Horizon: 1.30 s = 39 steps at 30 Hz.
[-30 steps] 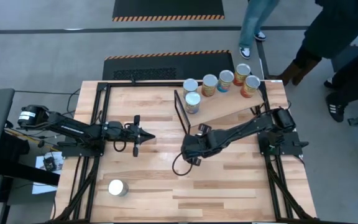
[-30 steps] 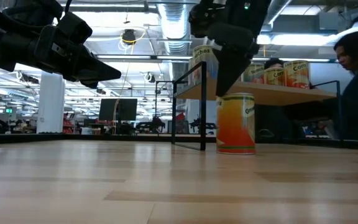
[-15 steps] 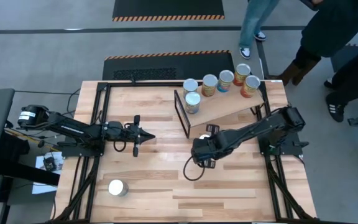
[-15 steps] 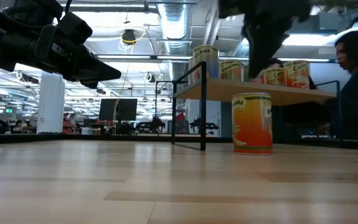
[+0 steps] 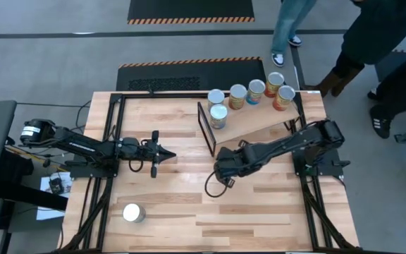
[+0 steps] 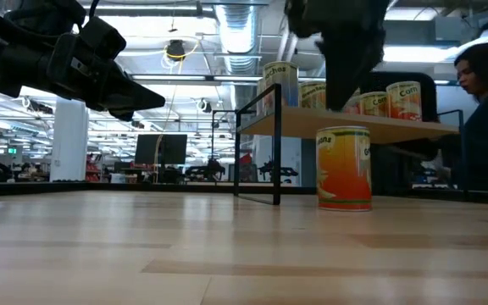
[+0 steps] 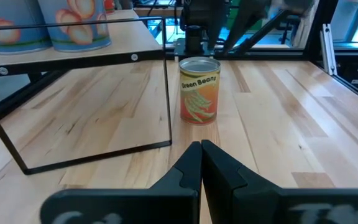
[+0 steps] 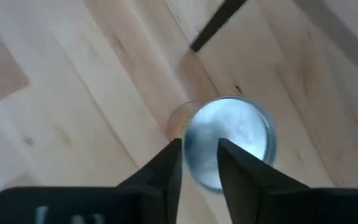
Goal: Pick and place cans onto a shelf
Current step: Put the canned green beans aligned with the other canned green beans on the shelf
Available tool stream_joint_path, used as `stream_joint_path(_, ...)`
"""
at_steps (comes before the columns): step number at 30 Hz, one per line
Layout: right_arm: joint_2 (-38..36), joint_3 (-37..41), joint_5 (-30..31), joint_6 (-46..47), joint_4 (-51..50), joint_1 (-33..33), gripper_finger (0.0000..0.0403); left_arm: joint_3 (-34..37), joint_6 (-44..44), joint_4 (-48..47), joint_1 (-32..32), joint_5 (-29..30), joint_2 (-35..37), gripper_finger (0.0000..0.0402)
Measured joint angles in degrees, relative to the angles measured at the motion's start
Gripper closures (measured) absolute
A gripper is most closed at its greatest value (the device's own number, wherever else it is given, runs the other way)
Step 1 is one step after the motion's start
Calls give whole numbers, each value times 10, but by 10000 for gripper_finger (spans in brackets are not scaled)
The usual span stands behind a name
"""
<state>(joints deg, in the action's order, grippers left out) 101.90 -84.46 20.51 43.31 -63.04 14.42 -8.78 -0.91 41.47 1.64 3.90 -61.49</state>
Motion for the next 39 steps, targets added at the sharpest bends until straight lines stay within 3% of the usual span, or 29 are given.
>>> stream_joint_path(4, 11, 1, -10, 0, 17, -15, 254, 0, 0, 0, 0, 0, 0, 401)
stream_joint_path(9, 20, 2, -10, -1, 35, -23, 252, 0, 0, -1, 0, 0, 0, 401)
stream_joint_path(24, 53, 0, -7, -28, 41, -26, 301, 0, -3, -5, 0, 1, 0, 401)
stream_joint_path(34, 52, 0, -7, -93, 36, -2, 393, 0, -3, -5, 0, 2, 0, 401)
stream_joint_path(39, 52, 0, -7, -141, 28, 22, 389, 0, -4, -5, 0, 2, 0, 401)
